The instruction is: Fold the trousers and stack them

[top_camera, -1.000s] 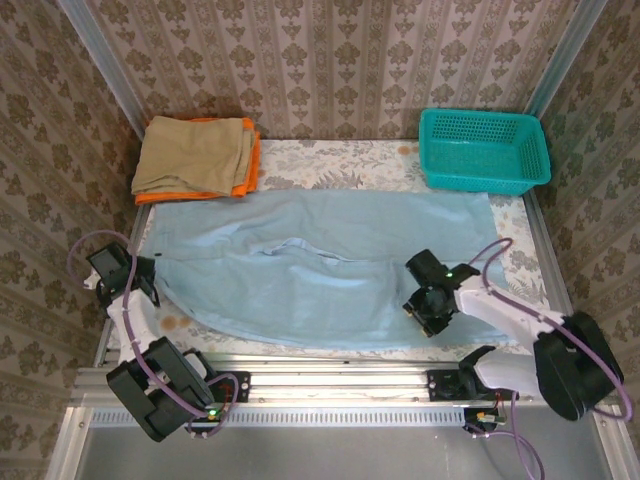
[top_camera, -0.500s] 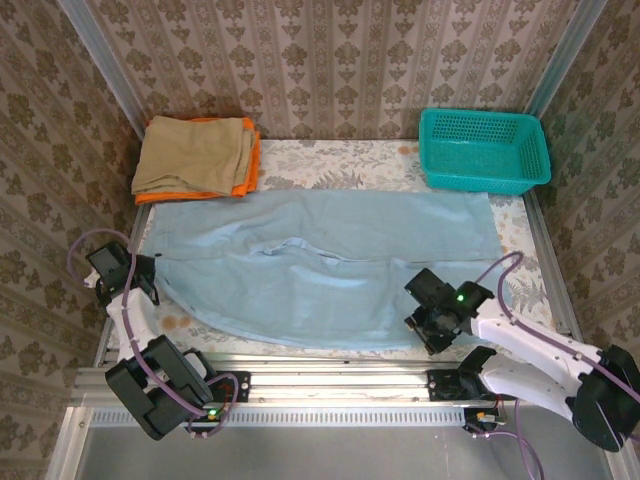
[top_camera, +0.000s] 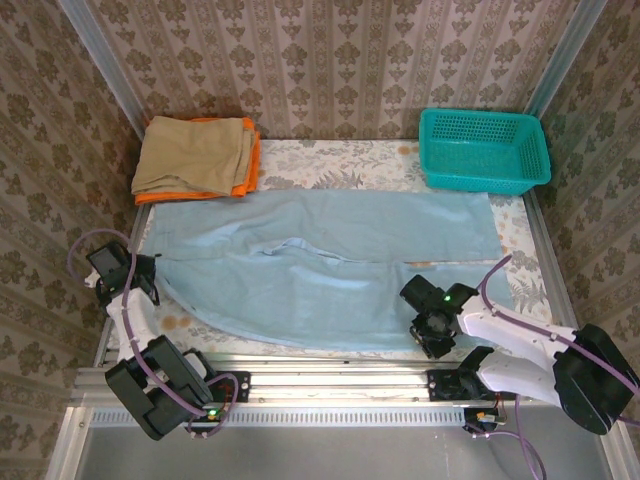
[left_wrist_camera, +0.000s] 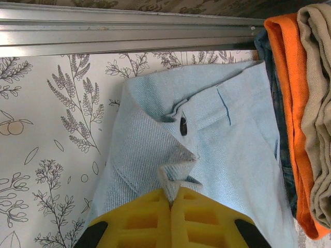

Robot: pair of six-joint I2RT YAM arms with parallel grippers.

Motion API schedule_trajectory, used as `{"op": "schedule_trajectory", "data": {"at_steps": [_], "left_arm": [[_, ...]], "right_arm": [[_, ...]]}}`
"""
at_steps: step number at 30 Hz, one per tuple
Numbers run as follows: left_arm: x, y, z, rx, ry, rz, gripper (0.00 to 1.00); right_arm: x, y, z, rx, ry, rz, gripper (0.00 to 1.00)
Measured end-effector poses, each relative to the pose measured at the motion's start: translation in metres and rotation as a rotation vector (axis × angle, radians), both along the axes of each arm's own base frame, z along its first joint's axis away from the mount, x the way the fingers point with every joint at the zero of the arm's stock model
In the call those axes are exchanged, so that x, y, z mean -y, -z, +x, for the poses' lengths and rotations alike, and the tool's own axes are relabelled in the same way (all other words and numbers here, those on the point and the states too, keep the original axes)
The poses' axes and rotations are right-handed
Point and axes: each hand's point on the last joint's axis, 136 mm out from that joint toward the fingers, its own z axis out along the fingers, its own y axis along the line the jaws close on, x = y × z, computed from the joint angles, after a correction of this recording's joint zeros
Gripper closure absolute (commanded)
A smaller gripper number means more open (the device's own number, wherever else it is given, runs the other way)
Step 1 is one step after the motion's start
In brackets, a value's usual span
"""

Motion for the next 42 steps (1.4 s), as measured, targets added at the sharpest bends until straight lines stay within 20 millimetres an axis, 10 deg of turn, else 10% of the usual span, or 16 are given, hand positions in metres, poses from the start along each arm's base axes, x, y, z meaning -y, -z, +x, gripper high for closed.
{"op": "schedule_trajectory", "data": {"at_steps": [14, 21, 30, 42], "left_arm": [[0.007, -0.022, 0.001, 0.024, 0.027, -0.018, 1.0], [0.008, -0.073, 0.012, 0.086, 0.054, 0.011, 1.0], [0.006, -0.142, 0.059, 0.16, 0.114, 0.1, 1.0], [-0.008, -0.115, 0.131, 0.021, 0.179, 0.154, 1.0]], "right_arm": [[0.021, -0.041, 0.029, 0.181, -0.013, 0.032, 1.0], [0.035, -0.1, 0.095, 0.325, -0.082, 0.03, 1.0], [0.048, -0.121, 0.193, 0.402, -0.182, 0.054, 1.0], [0.047, -0.119, 0.314, 0.502, -0.308, 0.099, 0.99]]}}
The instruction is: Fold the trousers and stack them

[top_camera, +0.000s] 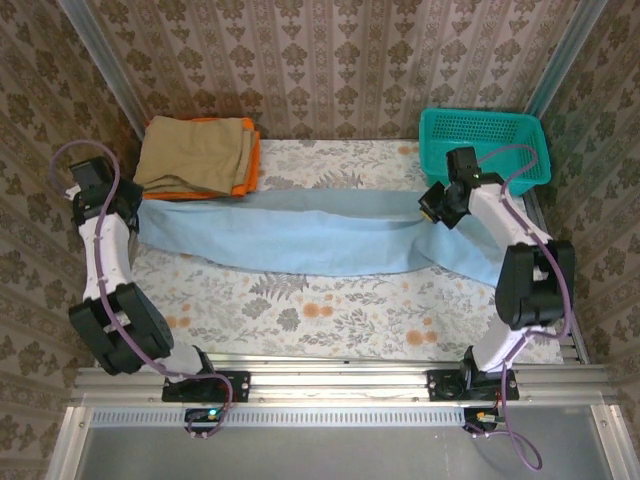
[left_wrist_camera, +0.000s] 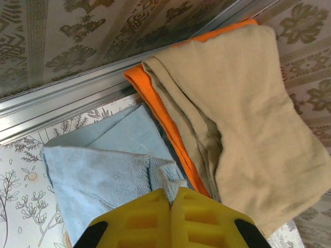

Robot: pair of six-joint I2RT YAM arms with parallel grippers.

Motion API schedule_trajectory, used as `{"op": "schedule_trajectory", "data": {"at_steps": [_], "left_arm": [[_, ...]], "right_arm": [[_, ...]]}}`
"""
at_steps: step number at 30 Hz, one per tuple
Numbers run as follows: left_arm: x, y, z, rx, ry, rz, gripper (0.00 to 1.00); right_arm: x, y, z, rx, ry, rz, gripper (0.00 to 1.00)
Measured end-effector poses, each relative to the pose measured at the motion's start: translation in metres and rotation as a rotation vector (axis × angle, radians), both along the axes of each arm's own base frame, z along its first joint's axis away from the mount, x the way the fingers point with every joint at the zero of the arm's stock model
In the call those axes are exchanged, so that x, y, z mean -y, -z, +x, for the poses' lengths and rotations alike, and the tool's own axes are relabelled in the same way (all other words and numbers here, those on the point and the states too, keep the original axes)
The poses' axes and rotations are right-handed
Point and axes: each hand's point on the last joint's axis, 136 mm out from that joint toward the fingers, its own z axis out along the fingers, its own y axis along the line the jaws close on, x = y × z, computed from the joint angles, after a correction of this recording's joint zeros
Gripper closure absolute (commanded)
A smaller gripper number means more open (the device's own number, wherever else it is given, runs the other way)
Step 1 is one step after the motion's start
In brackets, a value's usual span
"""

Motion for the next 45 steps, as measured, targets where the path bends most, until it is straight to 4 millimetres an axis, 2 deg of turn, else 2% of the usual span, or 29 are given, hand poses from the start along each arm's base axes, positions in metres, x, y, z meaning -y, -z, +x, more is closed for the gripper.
{"op": "schedule_trajectory", "data": {"at_steps": [6, 9, 12, 17, 19, 20, 21, 22, 24, 25, 27, 30, 32, 35, 37, 39, 41, 42, 45], "left_arm": [[-0.012, 0.018, 0.023, -0.047, 0.005, 0.013, 1.0], [-0.014, 0.028, 0.037, -0.059, 0.013, 0.01, 1.0], [-0.014, 0.041, 0.051, -0.087, 0.026, 0.007, 1.0], [-0.005, 0.055, 0.086, -0.108, 0.078, 0.024, 1.0], [-0.002, 0.06, 0.1, -0.113, 0.101, 0.031, 1.0], [0.0, 0.064, 0.105, -0.116, 0.11, 0.034, 1.0], [0.001, 0.068, 0.109, -0.122, 0.118, 0.036, 0.93], [0.001, 0.073, 0.111, -0.131, 0.128, 0.04, 0.78], [0.001, 0.08, 0.115, -0.145, 0.136, 0.043, 0.73], [0.001, 0.083, 0.115, -0.149, 0.141, 0.048, 0.65], [0.001, 0.084, 0.115, -0.153, 0.147, 0.052, 0.61], [0.001, 0.075, 0.116, -0.134, 0.155, 0.067, 0.49], [0.005, 0.063, 0.115, -0.111, 0.171, 0.076, 0.46], [0.02, 0.031, 0.104, -0.057, 0.209, 0.095, 0.42], [0.042, 0.008, 0.086, -0.009, 0.244, 0.118, 0.42], [0.068, -0.004, 0.064, 0.031, 0.284, 0.134, 0.43], [0.094, -0.002, 0.044, 0.051, 0.331, 0.139, 0.43], [0.108, 0.006, 0.035, 0.05, 0.359, 0.135, 0.44], [0.129, 0.051, 0.023, -0.003, 0.418, 0.098, 0.48]], "right_arm": [[-0.005, 0.001, 0.045, 0.031, -0.057, 0.003, 0.97], [-0.007, 0.007, 0.066, 0.037, -0.083, 0.007, 0.93], [-0.007, 0.021, 0.076, 0.014, -0.095, 0.017, 0.9], [-0.004, 0.041, 0.09, -0.022, -0.106, 0.027, 0.86], [-0.002, 0.045, 0.095, -0.024, -0.107, 0.03, 0.79], [-0.001, 0.045, 0.097, -0.021, -0.105, 0.032, 0.69], [0.001, 0.044, 0.098, -0.018, -0.102, 0.032, 0.64], [0.003, 0.043, 0.099, -0.017, -0.095, 0.033, 0.62], [0.005, 0.043, 0.1, -0.014, -0.093, 0.036, 0.59], [0.006, 0.042, 0.1, -0.011, -0.093, 0.041, 0.59], [0.005, 0.04, 0.101, -0.007, -0.095, 0.052, 0.59], [0.004, 0.031, 0.099, 0.015, -0.098, 0.057, 0.58], [0.001, 0.018, 0.094, 0.042, -0.105, 0.056, 0.57], [-0.014, -0.01, 0.079, 0.095, -0.137, 0.051, 0.57], [-0.033, -0.027, 0.068, 0.138, -0.178, 0.045, 0.57], [-0.059, -0.035, 0.057, 0.162, -0.24, 0.036, 0.6], [-0.09, -0.032, 0.048, 0.167, -0.313, 0.02, 0.65], [-0.111, -0.027, 0.043, 0.163, -0.362, 0.016, 0.67], [-0.161, 0.002, 0.034, 0.122, -0.481, 0.004, 0.81]]}}
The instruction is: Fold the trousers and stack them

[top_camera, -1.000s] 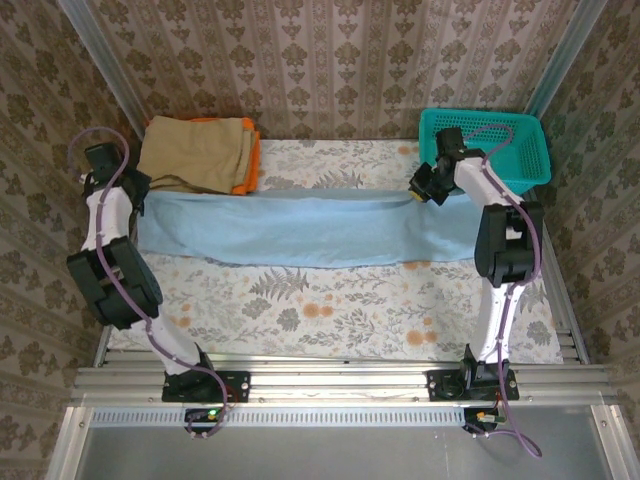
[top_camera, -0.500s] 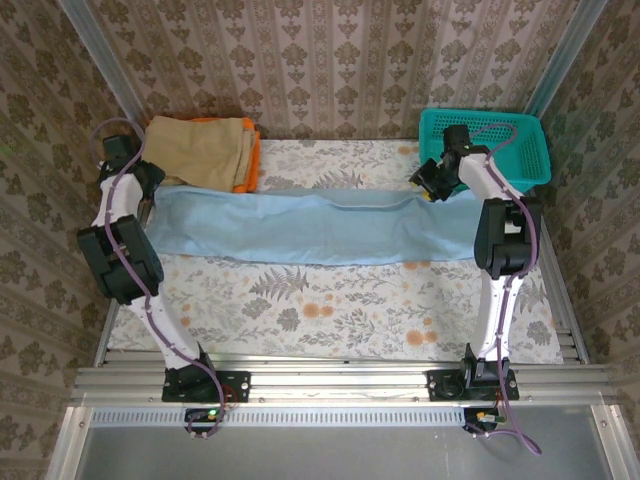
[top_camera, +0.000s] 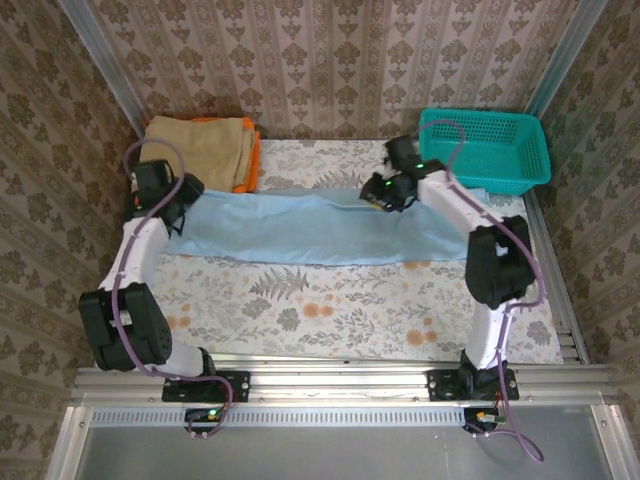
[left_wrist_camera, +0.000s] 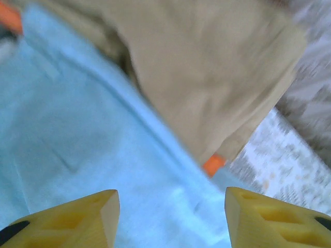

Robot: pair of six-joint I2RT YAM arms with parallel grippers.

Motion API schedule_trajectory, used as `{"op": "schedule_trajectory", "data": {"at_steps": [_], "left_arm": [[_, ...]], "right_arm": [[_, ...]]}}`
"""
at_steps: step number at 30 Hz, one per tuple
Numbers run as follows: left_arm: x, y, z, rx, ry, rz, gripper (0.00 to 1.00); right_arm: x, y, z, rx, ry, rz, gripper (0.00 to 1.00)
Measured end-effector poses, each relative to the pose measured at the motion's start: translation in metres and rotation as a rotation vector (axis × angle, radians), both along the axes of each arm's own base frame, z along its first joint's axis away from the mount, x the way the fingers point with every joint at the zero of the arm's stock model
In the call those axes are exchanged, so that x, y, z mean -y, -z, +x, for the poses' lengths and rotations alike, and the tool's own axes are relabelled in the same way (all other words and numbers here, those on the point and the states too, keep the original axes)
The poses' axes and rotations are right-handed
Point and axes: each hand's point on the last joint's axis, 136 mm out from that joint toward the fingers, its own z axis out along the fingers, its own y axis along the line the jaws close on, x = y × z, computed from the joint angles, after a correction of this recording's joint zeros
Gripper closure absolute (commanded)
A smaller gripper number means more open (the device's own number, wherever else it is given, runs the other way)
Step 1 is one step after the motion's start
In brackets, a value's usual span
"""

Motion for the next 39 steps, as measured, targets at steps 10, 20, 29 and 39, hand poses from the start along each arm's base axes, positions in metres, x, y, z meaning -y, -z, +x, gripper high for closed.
{"op": "schedule_trajectory", "data": {"at_steps": [10, 20, 29, 39], "left_arm": [[0.008, 0.119, -0.001, -0.141, 0.04, -0.029, 0.56], [0.015, 0.145, -0.012, -0.179, 0.0, -0.125, 0.76], [0.022, 0.141, -0.119, -0.262, -0.087, -0.165, 0.77], [0.002, 0.121, -0.159, -0.276, -0.186, -0.131, 0.74]], "right_arm": [[-0.043, 0.101, -0.01, -0.142, -0.108, -0.135, 0.99], [-0.005, 0.104, -0.055, -0.174, -0.097, -0.148, 0.99], [0.021, 0.106, -0.124, -0.256, -0.112, -0.132, 0.95], [0.052, 0.064, -0.118, -0.249, -0.037, -0.072, 0.77]]}}
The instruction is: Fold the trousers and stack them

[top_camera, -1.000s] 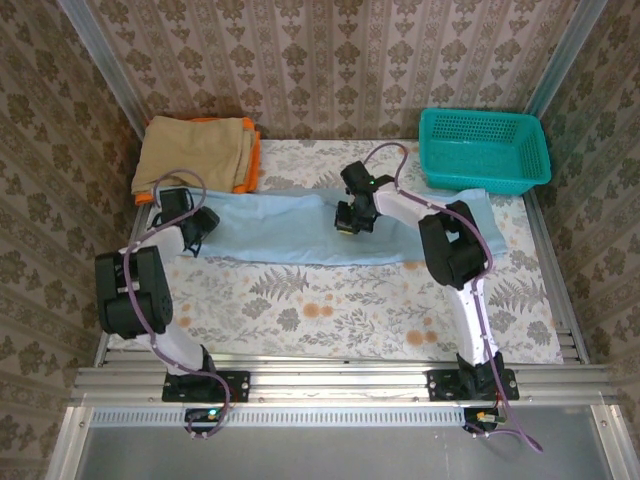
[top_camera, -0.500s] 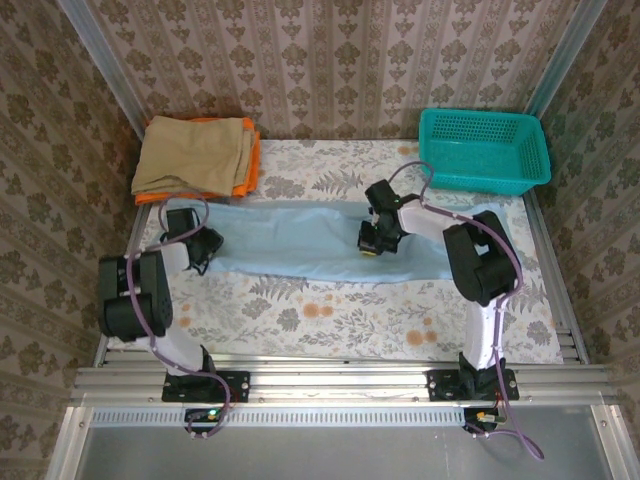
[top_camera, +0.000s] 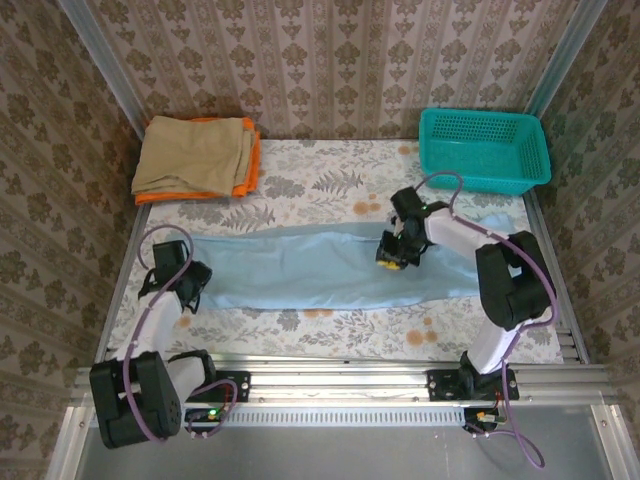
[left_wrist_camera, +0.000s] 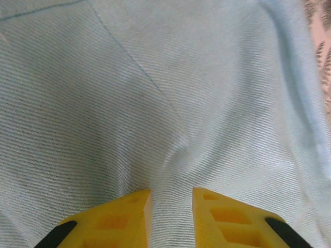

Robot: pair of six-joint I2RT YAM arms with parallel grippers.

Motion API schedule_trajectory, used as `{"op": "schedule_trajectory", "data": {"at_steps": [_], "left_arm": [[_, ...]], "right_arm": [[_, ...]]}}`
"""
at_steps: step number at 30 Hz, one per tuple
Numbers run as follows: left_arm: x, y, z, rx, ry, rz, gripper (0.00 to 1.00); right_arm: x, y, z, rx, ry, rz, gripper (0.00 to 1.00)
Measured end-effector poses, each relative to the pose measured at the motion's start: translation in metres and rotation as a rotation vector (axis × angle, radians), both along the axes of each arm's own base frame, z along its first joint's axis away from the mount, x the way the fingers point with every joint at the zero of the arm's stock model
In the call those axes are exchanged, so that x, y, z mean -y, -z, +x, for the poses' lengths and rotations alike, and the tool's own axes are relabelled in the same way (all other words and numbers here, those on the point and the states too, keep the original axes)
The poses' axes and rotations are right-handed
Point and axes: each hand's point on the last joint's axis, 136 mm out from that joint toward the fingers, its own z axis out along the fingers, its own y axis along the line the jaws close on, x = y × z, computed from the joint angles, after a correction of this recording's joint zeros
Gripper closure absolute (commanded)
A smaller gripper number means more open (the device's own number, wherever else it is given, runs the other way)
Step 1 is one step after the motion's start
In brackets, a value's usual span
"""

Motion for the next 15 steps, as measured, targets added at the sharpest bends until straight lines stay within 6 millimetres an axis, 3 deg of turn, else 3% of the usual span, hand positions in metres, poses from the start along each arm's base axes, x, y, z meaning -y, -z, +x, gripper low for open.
{"op": "schedule_trajectory", "data": {"at_steps": [3, 6, 10, 15], "left_arm": [[0.004, -0.005, 0.013, -0.017, 0.027, -0.007, 0.73], [0.008, -0.025, 0.033, 0.031, 0.059, 0.007, 0.72], [0.009, -0.043, 0.046, 0.083, 0.082, 0.019, 0.72], [0.011, -0.036, 0.046, 0.06, 0.098, 0.013, 0.71]], "right_arm": [[0.021, -0.027, 0.035, 0.084, 0.068, 0.009, 0.79], [0.044, -0.032, 0.048, 0.111, 0.113, -0.016, 0.82], [0.053, -0.022, 0.032, 0.072, 0.118, -0.047, 0.87], [0.065, -0.013, 0.001, 0.02, 0.12, -0.086, 0.91]]}}
